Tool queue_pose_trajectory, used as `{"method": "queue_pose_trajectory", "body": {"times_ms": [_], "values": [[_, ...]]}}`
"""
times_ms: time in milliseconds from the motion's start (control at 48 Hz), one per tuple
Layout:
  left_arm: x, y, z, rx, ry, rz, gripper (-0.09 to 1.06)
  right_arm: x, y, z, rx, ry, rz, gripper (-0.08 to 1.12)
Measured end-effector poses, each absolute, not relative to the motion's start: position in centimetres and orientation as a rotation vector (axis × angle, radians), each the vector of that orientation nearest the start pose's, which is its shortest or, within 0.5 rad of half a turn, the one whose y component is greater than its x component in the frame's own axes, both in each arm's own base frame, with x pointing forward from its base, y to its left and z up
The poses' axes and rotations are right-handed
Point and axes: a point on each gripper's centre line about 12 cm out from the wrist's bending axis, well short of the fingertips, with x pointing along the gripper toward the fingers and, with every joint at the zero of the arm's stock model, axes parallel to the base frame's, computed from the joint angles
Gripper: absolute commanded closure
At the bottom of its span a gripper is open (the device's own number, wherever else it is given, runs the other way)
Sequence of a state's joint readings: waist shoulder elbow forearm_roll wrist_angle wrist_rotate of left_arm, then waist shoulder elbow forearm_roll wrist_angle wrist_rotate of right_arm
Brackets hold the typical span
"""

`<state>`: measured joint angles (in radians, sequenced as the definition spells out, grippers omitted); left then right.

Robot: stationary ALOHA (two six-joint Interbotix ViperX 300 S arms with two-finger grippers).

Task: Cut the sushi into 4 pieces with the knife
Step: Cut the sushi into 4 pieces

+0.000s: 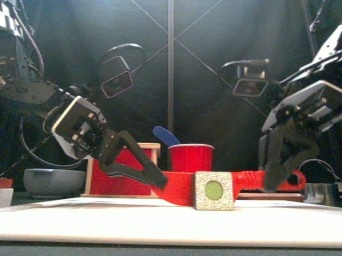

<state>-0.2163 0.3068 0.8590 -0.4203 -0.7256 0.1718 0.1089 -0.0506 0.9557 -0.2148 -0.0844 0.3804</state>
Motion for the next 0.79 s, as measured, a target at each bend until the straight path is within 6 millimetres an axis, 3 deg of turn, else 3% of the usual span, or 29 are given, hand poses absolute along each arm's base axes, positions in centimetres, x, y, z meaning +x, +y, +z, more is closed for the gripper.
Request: {"method": "queue_pose_trajectory", "body": {"times_ms": [229,542,792], "values": [[36.4,-4.6,6.0,-0.032,0.484,0.11,0.88,30.9,3.1,10.5,0.124,0.834,0.037,0.96],[36.8,-2.8,7.7,-0.007,0.447,0.144,0.88,30.9,1.4,11.3,0.115,0.831,-0.008,0.96],[36.6,-2.6,10.1,-0.005,0.394,0.143,0.88,30.7,1.8,13.5,0.107,0.771,0.009,0.96]]}}
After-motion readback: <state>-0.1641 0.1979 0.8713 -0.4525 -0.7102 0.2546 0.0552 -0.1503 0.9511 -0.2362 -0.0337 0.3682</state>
